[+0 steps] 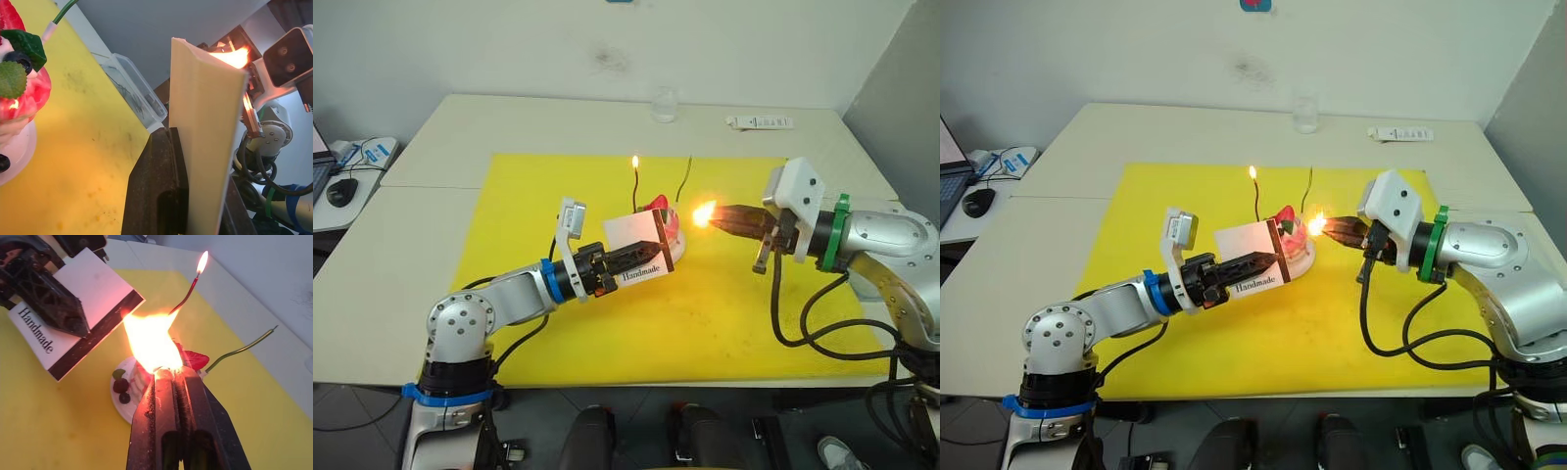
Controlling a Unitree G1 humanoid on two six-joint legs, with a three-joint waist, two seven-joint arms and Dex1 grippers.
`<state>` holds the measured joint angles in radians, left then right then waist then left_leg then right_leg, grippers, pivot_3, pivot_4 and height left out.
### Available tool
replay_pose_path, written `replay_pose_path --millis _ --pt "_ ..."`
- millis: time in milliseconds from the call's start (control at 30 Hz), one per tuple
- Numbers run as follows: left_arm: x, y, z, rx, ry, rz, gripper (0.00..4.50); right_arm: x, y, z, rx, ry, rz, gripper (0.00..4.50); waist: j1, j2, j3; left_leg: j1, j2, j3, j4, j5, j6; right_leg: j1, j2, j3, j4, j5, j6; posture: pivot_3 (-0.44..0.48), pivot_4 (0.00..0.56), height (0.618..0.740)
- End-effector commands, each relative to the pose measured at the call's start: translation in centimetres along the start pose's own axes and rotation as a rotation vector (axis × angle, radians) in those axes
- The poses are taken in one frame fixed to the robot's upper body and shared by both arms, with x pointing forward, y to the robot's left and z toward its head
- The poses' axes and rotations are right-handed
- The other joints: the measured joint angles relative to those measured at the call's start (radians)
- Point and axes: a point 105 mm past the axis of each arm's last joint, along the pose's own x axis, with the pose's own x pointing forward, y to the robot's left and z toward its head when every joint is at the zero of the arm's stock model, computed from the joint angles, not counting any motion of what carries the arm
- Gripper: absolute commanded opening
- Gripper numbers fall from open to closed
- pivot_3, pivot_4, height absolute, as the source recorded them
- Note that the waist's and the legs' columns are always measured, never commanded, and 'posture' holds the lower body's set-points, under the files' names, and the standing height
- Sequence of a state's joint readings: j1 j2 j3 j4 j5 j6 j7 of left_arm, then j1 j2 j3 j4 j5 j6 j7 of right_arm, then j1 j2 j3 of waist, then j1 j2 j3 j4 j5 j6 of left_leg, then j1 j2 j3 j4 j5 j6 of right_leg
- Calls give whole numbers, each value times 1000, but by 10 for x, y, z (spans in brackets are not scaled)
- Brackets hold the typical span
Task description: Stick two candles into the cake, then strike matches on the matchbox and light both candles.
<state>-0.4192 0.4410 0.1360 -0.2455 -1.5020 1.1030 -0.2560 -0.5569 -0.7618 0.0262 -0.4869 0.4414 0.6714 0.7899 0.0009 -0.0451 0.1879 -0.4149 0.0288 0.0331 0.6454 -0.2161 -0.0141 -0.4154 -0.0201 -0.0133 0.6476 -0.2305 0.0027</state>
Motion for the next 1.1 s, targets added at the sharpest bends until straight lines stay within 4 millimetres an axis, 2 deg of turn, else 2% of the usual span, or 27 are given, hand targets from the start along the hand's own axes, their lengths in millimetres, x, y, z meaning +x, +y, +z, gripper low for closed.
replay_pose_path --millis 33,367,567,1100 --pt "0 -18 10 49 -21 -52 0 0 -13 8 -42 -22 -72 39 0 0 0 0 0 0 0 0 0 0 0 0 0 0 0 0 150 740" --pt "2 -28 12 48 -27 -82 0 18 -40 4 -35 -28 -234 39 -1 0 0 0 0 0 0 0 0 0 1 0 0 0 0 0 150 740" --pt "-2 -34 7 43 1 -100 0 23 -52 5 -39 -43 -296 39 -1 0 0 -1 0 0 0 0 0 -1 1 1 0 0 0 0 150 740" --pt "-8 -41 -1 40 52 -117 0 34 -56 9 -56 -65 -316 39 -1 0 0 -1 0 1 0 0 0 -1 1 1 1 0 0 0 150 740"
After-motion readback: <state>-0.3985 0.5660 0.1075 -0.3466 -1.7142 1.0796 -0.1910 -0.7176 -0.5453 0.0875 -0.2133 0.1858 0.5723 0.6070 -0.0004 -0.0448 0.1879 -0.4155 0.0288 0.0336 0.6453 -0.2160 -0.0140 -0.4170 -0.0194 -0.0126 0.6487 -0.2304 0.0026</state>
